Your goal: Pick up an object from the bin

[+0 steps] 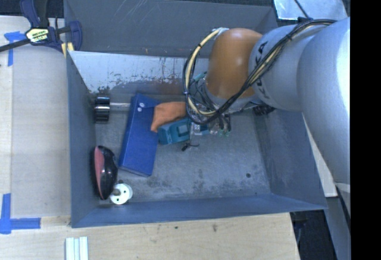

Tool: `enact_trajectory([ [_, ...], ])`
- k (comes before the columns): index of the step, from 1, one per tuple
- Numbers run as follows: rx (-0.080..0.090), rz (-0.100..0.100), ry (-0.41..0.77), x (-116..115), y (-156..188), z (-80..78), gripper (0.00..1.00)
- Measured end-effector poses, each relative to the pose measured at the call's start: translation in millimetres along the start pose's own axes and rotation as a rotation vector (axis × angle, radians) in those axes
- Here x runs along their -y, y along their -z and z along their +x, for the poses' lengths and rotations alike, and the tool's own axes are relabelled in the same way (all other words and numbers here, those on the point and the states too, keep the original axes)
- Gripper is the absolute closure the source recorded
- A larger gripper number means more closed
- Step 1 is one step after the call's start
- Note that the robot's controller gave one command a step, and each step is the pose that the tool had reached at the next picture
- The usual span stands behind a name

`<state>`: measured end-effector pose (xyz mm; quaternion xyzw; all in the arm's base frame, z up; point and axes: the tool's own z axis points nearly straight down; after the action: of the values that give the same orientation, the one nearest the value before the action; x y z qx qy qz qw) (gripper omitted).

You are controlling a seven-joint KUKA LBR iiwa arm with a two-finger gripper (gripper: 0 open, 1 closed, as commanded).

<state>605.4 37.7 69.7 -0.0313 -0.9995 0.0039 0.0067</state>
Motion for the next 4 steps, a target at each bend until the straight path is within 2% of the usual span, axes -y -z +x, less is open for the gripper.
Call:
enact_trajectory([
  [1, 0.014, -0.006, 0.007, -15.0, -0.4, -14.9, 1.00],
  [2, 0.016, -0.007, 0.021, -11.1, -0.6, 14.2, 1.00],
  [3, 0.010, -0.007, 0.046, -51.0, 93.9, -8.0, 1.00],
  [4, 0.010, -0.007, 0.047, -51.1, 93.9, -8.0, 1.00],
])
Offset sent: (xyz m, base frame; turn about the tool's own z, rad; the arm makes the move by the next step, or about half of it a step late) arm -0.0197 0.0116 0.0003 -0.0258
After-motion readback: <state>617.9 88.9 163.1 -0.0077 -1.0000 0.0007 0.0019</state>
